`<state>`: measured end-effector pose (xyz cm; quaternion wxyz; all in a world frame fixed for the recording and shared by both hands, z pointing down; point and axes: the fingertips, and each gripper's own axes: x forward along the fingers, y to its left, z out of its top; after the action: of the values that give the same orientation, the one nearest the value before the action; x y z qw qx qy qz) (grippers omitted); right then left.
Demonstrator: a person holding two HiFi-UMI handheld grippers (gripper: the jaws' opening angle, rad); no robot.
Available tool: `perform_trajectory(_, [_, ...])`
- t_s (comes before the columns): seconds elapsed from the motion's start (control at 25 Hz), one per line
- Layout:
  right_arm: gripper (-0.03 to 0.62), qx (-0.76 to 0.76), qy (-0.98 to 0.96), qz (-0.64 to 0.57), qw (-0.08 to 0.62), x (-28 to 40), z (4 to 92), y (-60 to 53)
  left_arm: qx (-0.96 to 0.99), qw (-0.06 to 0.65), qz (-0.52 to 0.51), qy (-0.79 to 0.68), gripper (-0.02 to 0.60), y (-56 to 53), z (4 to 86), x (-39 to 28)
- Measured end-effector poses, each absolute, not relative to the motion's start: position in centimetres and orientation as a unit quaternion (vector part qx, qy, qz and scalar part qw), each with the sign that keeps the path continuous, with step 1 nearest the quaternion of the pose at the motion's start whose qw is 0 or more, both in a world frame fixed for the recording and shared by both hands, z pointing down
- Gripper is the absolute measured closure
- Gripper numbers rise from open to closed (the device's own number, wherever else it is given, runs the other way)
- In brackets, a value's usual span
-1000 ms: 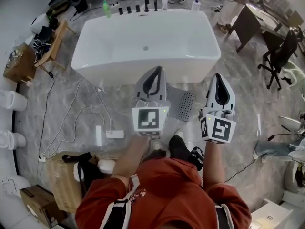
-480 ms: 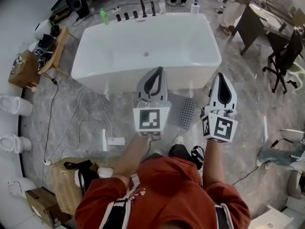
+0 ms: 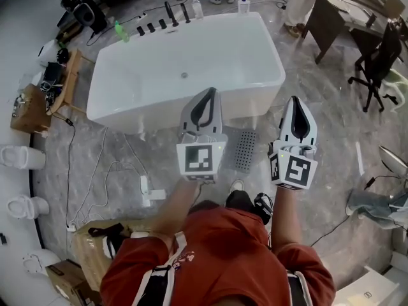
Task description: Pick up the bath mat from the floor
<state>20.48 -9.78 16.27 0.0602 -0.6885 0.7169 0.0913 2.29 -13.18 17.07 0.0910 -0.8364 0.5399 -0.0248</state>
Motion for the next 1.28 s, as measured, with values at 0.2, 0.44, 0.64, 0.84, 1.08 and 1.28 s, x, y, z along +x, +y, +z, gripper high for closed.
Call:
perform_trajectory(0.2, [0.582,-0.693,0.714,0.077,0.054,23.5,17.7,-11.2,-0.837,0.094,-0.036,0.538,0.565,-14.8,17.9,4.8])
perform_trajectory(0.44, [0.582,-0.703,0.708,0.052,0.046,24.9,20.1,-12.8,-0.843,0.061,-0.045,0.533,0.565,-16.5,19.9,5.9])
perform_trajectory(0.64, [0.582,-0.71,0.703,0.032,0.011,24.5,23.6,-13.8,-0.845,0.037,-0.062,0.53,0.565,-17.9,23.1,5.1])
perform_trajectory(0.84, [0.582,-0.717,0.696,0.016,-0.015,23.7,27.5,-15.9,-0.843,0.025,-0.059,0.534,0.565,-20.8,26.4,3.6])
perform_trajectory(1.08, [0.582,-0.711,0.702,-0.006,-0.046,20.9,34.2,-16.6,-0.837,0.003,-0.064,0.544,0.565,-22.3,33.6,-0.3])
perform_trajectory(1.28, [0.582,-0.698,0.713,-0.034,-0.066,19.1,40.7,-17.7,-0.839,-0.004,-0.087,0.537,0.565,-23.5,39.8,-1.9])
